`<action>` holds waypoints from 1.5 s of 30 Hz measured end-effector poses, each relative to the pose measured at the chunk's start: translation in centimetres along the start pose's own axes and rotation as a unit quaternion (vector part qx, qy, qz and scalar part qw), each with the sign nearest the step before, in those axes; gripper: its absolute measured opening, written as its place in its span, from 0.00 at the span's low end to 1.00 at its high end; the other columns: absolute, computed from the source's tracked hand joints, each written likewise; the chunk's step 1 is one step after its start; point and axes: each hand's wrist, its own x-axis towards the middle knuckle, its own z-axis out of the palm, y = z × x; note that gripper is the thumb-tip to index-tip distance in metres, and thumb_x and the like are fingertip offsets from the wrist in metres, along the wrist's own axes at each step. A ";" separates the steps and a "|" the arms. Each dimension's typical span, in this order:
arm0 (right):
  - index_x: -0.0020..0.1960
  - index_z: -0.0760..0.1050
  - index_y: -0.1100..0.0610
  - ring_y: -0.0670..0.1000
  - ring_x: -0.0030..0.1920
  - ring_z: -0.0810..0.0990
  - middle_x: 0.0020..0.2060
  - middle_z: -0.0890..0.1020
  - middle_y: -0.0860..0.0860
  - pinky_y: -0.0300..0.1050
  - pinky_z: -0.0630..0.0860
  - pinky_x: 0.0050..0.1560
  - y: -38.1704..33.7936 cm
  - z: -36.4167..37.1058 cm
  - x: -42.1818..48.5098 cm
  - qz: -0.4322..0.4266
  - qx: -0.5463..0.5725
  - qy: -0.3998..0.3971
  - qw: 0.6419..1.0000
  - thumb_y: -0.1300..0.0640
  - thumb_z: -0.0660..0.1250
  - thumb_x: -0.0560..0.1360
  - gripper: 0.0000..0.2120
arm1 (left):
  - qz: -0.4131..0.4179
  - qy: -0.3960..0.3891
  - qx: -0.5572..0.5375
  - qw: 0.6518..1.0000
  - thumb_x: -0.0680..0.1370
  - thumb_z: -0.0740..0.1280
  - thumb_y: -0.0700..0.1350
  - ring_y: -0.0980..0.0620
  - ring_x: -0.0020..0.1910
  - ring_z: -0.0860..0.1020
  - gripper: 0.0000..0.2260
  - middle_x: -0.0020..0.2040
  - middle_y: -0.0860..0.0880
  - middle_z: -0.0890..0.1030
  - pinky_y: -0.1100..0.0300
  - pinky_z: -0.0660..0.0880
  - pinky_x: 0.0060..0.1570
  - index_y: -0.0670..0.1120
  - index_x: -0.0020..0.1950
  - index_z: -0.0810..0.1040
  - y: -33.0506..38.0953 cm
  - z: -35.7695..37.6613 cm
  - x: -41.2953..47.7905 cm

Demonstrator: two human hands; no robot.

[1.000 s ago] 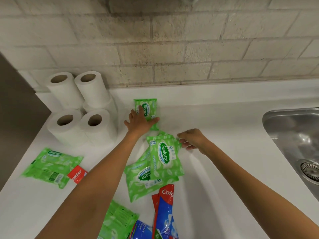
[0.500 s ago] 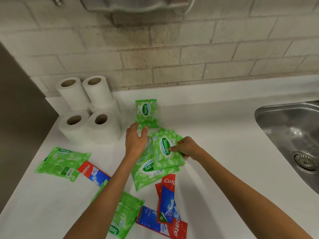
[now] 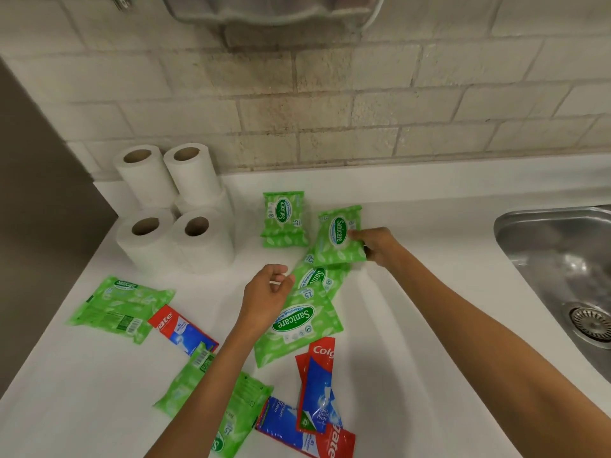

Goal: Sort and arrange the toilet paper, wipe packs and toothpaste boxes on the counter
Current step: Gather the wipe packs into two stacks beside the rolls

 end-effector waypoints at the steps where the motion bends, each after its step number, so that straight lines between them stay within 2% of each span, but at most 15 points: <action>1: 0.60 0.72 0.72 0.60 0.52 0.80 0.58 0.79 0.65 0.52 0.77 0.51 -0.3 0.2 0.6 -0.001 -0.002 0.006 1.000 0.66 0.70 0.72 0.18 | -0.001 0.002 0.001 1.000 0.77 0.65 0.45 0.54 0.43 0.75 0.12 0.48 0.49 0.77 0.74 0.68 0.38 0.43 0.58 0.75 -0.1 -0.1 -0.2; 4: 0.58 0.73 0.72 0.61 0.55 0.80 0.57 0.79 0.66 0.55 0.77 0.58 -0.7 0.8 2.6 -0.001 -0.018 0.021 1.000 0.64 0.70 0.72 0.18 | -0.006 0.010 0.002 1.000 0.77 0.66 0.45 0.56 0.41 0.75 0.11 0.46 0.51 0.77 0.75 0.68 0.38 0.44 0.58 0.76 -0.5 -0.5 -0.5; 7: 0.59 0.72 0.72 0.62 0.56 0.80 0.57 0.79 0.65 0.57 0.77 0.57 -1.1 1.3 4.1 0.004 -0.027 0.034 0.999 0.65 0.70 0.72 0.19 | -0.007 0.018 0.003 1.000 0.76 0.66 0.45 0.61 0.39 0.74 0.11 0.43 0.55 0.76 0.75 0.69 0.37 0.45 0.58 0.76 -1.0 -1.1 -0.5; 10: 0.59 0.71 0.71 0.61 0.56 0.80 0.57 0.79 0.65 0.57 0.76 0.58 -0.9 1.5 5.7 0.006 -0.032 0.052 0.998 0.64 0.71 0.71 0.20 | -0.008 0.023 0.004 1.000 0.76 0.66 0.45 0.61 0.40 0.75 0.11 0.44 0.56 0.76 0.76 0.69 0.35 0.46 0.58 0.75 -1.3 -1.6 -0.5; 13: 0.49 0.74 0.66 0.59 0.56 0.79 0.56 0.79 0.62 0.53 0.76 0.59 -0.3 1.5 6.9 0.004 -0.061 0.055 0.997 0.61 0.70 0.72 0.11 | -0.007 0.029 0.004 1.000 0.76 0.66 0.45 0.61 0.41 0.75 0.11 0.45 0.55 0.77 0.74 0.70 0.37 0.47 0.58 0.75 -1.5 -2.0 -0.5; 15: 0.37 0.69 0.61 0.56 0.47 0.78 0.49 0.77 0.60 0.45 0.76 0.48 0.1 1.6 7.3 -0.002 -0.081 0.071 0.994 0.60 0.71 0.72 0.11 | -0.005 0.032 0.001 0.999 0.76 0.66 0.44 0.61 0.41 0.75 0.11 0.44 0.55 0.77 0.74 0.71 0.37 0.47 0.58 0.75 -1.6 -2.2 -0.6; 17: 0.37 0.71 0.64 0.53 0.41 0.75 0.44 0.75 0.58 0.43 0.71 0.39 0.2 1.8 7.5 -0.021 -0.107 0.101 0.989 0.60 0.72 0.71 0.12 | -0.002 0.034 0.000 0.999 0.76 0.66 0.44 0.62 0.41 0.75 0.10 0.43 0.56 0.77 0.75 0.71 0.37 0.47 0.57 0.75 -1.7 -2.3 -0.6; 19: 0.41 0.76 0.65 0.52 0.38 0.75 0.38 0.76 0.56 0.42 0.70 0.37 0.0 2.2 7.5 -0.062 -0.183 0.125 0.973 0.59 0.71 0.71 0.09 | 0.001 0.038 -0.001 0.999 0.76 0.66 0.44 0.62 0.41 0.75 0.10 0.43 0.58 0.76 0.75 0.70 0.36 0.48 0.57 0.75 -1.6 -2.4 -0.5; 22: 0.29 0.69 0.59 0.50 0.29 0.71 0.27 0.71 0.52 0.40 0.63 0.28 -0.4 2.3 7.2 -0.129 -0.307 0.126 0.934 0.55 0.71 0.71 0.17 | 0.005 0.042 -0.002 0.999 0.76 0.66 0.44 0.62 0.41 0.75 0.09 0.43 0.58 0.76 0.75 0.69 0.36 0.49 0.56 0.75 -1.6 -2.6 -0.3; 23: 0.32 0.71 0.60 0.51 0.33 0.74 0.30 0.74 0.54 0.41 0.67 0.32 -0.5 2.2 7.0 -0.135 -0.341 0.114 0.923 0.52 0.71 0.71 0.15 | 0.006 0.042 -0.003 0.999 0.76 0.66 0.44 0.62 0.41 0.75 0.09 0.43 0.58 0.76 0.75 0.69 0.37 0.48 0.56 0.75 -1.6 -2.6 -0.3; 24: 0.41 0.75 0.61 0.55 0.44 0.78 0.38 0.77 0.57 0.43 0.71 0.40 -0.5 2.1 6.8 -0.145 -0.372 0.095 0.912 0.49 0.71 0.70 0.15 | 0.005 0.042 -0.004 0.999 0.76 0.66 0.44 0.62 0.41 0.75 0.10 0.43 0.57 0.76 0.74 0.69 0.37 0.48 0.57 0.75 -1.6 -2.6 -0.2; 25: 0.53 0.75 0.62 0.57 0.55 0.77 0.49 0.78 0.59 0.47 0.72 0.51 -0.3 1.9 6.8 -0.146 -0.392 0.081 0.905 0.47 0.72 0.69 0.21 | 0.005 0.040 -0.005 0.999 0.76 0.66 0.44 0.62 0.41 0.75 0.10 0.44 0.56 0.76 0.74 0.69 0.38 0.47 0.57 0.75 -1.6 -2.5 -0.2; 27: 0.67 0.69 0.59 0.59 0.65 0.71 0.63 0.73 0.59 0.50 0.69 0.63 0.1 1.6 6.5 -0.151 -0.409 0.060 0.898 0.46 0.73 0.68 0.32 | 0.002 0.036 -0.005 0.999 0.76 0.66 0.44 0.61 0.41 0.75 0.10 0.45 0.54 0.76 0.74 0.69 0.38 0.46 0.58 0.75 -1.7 -2.2 -0.3; 33: 0.69 0.67 0.58 0.58 0.68 0.69 0.66 0.70 0.59 0.49 0.66 0.67 0.8 2.1 6.5 -0.157 -0.415 0.032 0.896 0.49 0.74 0.67 0.35 | -0.004 0.026 0.000 1.000 0.77 0.66 0.45 0.61 0.42 0.75 0.11 0.47 0.52 0.77 0.75 0.69 0.37 0.47 0.59 0.75 -1.8 -1.9 -0.2; 45: 0.67 0.70 0.58 0.60 0.64 0.70 0.62 0.70 0.60 0.51 0.69 0.62 1.0 3.2 6.6 -0.188 -0.442 0.047 0.876 0.51 0.74 0.68 0.30 | -0.007 0.029 0.004 1.000 0.76 0.66 0.45 0.58 0.42 0.75 0.12 0.49 0.51 0.77 0.75 0.70 0.37 0.47 0.59 0.75 -1.9 -2.3 0.2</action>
